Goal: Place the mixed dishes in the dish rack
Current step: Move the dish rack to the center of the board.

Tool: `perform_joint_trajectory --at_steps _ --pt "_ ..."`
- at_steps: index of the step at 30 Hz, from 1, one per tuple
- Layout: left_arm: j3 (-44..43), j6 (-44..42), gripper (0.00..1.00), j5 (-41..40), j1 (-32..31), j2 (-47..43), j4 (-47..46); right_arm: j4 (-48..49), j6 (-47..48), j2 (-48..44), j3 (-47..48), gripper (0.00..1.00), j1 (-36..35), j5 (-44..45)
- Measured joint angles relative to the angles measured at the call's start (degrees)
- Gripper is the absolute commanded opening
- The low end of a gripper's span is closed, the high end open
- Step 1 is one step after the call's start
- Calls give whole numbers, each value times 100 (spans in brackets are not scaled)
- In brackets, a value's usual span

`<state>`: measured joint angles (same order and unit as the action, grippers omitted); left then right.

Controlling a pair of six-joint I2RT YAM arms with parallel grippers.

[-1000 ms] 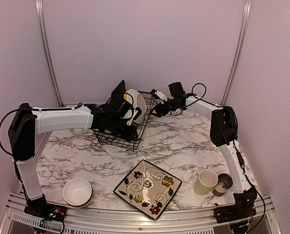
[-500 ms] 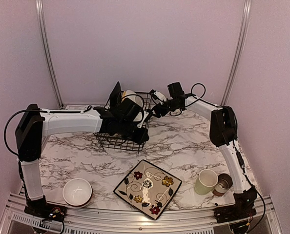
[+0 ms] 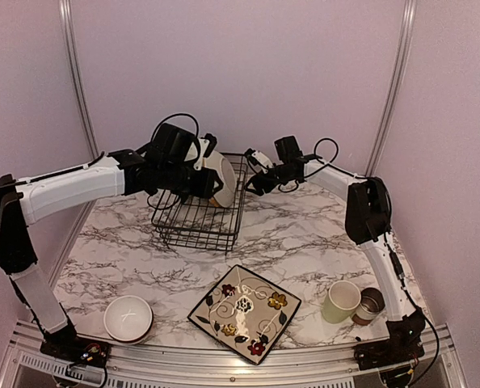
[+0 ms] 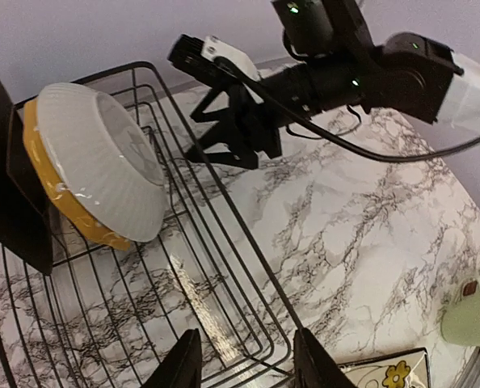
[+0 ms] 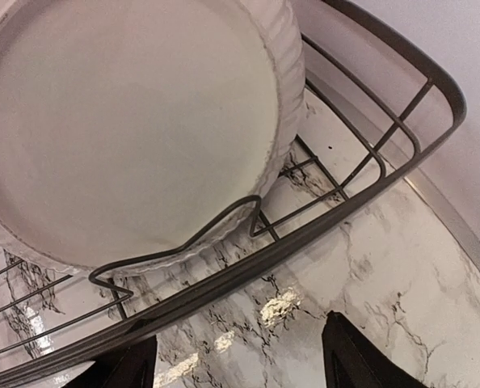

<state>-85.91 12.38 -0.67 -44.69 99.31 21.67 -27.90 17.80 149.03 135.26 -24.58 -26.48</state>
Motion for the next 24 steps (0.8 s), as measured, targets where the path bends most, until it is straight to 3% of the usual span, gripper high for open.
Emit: perform_joint_trajectory --at_steps 3,9,17,24 --pt "-63 -4 37 -199 619 -114 9 0 2 -28 -46 70 0 -11" --pt "31 66 56 -619 1191 -72 223 -74 59 -671 -839 72 -31 -74" --pt "737 352 58 -614 1738 -195 527 -57 223 -2361 -2610 71 -2 -227" --pt "1132 391 59 -1150 1860 -348 737 -7 457 -3432 -3792 71 0 -304"
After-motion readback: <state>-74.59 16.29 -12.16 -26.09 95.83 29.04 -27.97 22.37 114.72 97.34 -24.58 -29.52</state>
